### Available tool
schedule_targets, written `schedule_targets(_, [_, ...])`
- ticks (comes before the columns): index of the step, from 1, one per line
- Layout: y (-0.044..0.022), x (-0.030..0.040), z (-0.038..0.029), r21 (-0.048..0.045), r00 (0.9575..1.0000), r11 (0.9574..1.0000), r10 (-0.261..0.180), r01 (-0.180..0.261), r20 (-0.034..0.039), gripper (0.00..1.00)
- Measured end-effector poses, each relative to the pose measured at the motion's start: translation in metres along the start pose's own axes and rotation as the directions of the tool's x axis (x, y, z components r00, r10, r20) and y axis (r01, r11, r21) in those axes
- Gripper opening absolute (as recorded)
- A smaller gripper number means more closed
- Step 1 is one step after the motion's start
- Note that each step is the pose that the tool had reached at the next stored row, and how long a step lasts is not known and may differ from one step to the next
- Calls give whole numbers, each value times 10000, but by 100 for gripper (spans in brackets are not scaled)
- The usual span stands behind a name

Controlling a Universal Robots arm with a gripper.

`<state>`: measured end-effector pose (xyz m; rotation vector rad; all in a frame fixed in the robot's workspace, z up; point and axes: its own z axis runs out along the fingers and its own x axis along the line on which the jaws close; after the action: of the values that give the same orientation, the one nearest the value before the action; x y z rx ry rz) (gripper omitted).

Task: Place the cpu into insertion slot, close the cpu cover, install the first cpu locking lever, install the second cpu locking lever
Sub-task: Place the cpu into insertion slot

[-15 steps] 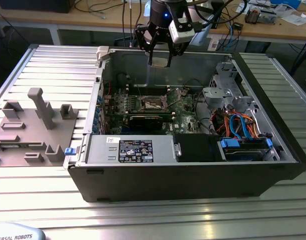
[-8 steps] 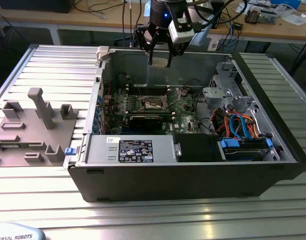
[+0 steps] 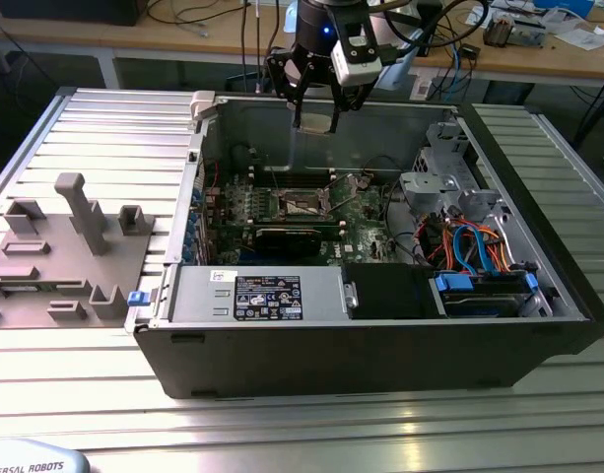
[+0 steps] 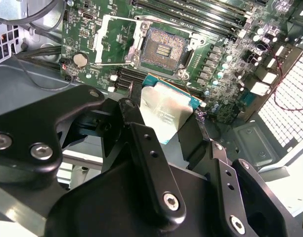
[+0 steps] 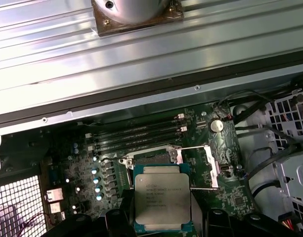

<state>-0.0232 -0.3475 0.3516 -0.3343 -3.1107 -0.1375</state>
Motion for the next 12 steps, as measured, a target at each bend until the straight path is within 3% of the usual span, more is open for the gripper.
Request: schedule_targets(12, [0,0,2,-2,9999,9999,130,-130,11,54])
